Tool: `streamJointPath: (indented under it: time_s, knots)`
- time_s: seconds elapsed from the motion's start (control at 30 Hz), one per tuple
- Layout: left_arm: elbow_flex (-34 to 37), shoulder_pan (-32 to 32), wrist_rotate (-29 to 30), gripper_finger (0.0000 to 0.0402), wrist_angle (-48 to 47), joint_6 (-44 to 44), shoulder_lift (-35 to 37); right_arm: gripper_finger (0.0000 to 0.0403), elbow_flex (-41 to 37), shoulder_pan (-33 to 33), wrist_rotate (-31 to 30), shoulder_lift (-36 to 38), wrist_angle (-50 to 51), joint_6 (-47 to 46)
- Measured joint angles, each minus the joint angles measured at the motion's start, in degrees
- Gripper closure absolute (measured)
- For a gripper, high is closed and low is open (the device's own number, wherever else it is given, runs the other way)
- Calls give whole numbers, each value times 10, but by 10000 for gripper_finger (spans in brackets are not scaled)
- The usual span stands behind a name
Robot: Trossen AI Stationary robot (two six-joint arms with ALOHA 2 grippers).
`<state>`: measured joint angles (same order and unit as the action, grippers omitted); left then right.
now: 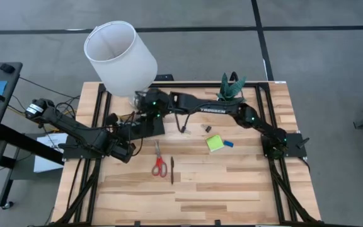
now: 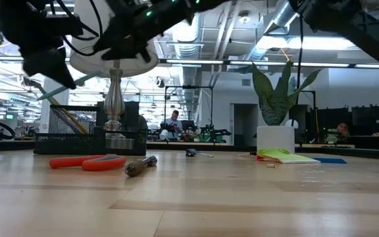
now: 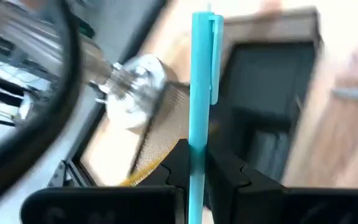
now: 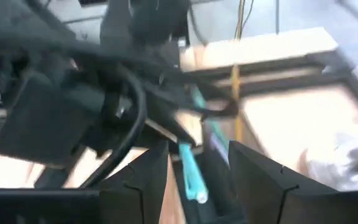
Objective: Pick and place office supplies into organizer
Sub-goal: Put the blue pen into the black desk organizer
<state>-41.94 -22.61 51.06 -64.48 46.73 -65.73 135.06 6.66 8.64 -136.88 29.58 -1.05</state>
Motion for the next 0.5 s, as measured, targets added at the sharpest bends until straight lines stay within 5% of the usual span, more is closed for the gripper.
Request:
streamJointPath:
  time_s: [0.33,0.5]
  knots:
    - [3,-14,248,388,-4,226,2,241,-1,0,-45,148,218,13]
    - [75,-37,338,388,-34,418,13,241,-1,-21,-100,202,271,14]
